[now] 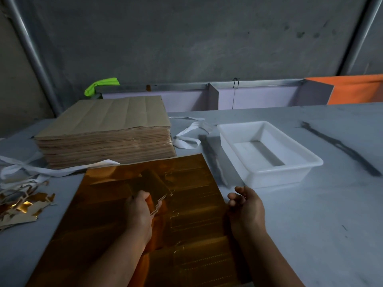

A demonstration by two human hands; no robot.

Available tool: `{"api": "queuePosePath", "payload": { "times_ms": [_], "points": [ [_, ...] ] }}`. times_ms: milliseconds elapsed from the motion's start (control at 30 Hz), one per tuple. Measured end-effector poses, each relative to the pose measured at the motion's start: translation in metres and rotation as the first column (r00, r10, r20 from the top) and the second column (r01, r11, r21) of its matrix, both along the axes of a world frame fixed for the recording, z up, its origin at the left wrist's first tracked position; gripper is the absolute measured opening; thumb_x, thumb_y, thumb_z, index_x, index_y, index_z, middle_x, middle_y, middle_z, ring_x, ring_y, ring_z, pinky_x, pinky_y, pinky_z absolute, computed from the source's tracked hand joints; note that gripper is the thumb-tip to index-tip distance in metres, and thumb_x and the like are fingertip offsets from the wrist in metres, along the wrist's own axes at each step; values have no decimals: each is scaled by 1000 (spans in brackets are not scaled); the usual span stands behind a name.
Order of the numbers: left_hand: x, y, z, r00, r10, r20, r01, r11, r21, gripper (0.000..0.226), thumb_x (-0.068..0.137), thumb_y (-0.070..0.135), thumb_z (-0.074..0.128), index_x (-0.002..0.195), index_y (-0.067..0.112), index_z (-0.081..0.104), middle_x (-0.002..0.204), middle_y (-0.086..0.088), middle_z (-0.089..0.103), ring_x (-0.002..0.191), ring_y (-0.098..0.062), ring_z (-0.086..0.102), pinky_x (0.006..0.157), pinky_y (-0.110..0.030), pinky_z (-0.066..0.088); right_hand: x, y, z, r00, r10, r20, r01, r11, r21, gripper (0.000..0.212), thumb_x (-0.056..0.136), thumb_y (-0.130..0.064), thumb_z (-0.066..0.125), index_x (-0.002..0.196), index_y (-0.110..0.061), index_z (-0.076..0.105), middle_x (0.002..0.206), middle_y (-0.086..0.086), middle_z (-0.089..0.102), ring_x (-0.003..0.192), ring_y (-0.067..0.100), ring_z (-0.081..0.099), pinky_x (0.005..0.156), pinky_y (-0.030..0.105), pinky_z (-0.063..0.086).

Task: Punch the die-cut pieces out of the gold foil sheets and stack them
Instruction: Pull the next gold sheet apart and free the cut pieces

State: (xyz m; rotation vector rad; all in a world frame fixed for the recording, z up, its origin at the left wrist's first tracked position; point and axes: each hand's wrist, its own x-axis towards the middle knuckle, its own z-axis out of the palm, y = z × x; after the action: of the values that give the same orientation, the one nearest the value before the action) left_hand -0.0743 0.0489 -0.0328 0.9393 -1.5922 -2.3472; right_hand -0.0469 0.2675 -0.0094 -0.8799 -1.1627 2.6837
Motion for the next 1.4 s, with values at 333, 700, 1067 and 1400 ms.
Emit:
{"api": "queuePosePath", "payload": {
  "times_ms": [333,700,1067,1400],
  "points": [
    [2,0,0,996,-78,43,84,985,-149,31,94,31,56,122,18,50,121,-20,54,111,-38,58,100,-57,46,-1,-4,12,993,99,66,-108,985,136,18,96,-24,55,85,-10,63,55,1,57,49,14,42,51,31,28],
    [15,26,28,953,-301,-14,279,898,-342,13,97,21,53,110,21,54,105,-11,60,92,-31,63,75,-43,54,1,-23,18,906,424,12,-380,800,464,30,101,-36,47,84,-13,56,74,7,55,66,22,50,62,35,39],
    [31,72,37,834,-543,92,494,664,-561,14,101,21,48,114,18,50,117,-6,53,86,-16,57,60,-23,44,5,-30,-7,894,447,-39,-289,639,713,31,100,-56,33,117,-36,50,112,-9,60,97,12,64,77,27,56],
    [31,78,40,799,-566,202,595,694,-406,9,96,27,57,103,23,52,109,-5,55,96,-25,59,78,-37,50,6,-28,-25,957,283,-67,-177,748,640,28,104,-40,38,100,-23,59,99,8,68,89,26,69,81,47,60]
  ]
}}
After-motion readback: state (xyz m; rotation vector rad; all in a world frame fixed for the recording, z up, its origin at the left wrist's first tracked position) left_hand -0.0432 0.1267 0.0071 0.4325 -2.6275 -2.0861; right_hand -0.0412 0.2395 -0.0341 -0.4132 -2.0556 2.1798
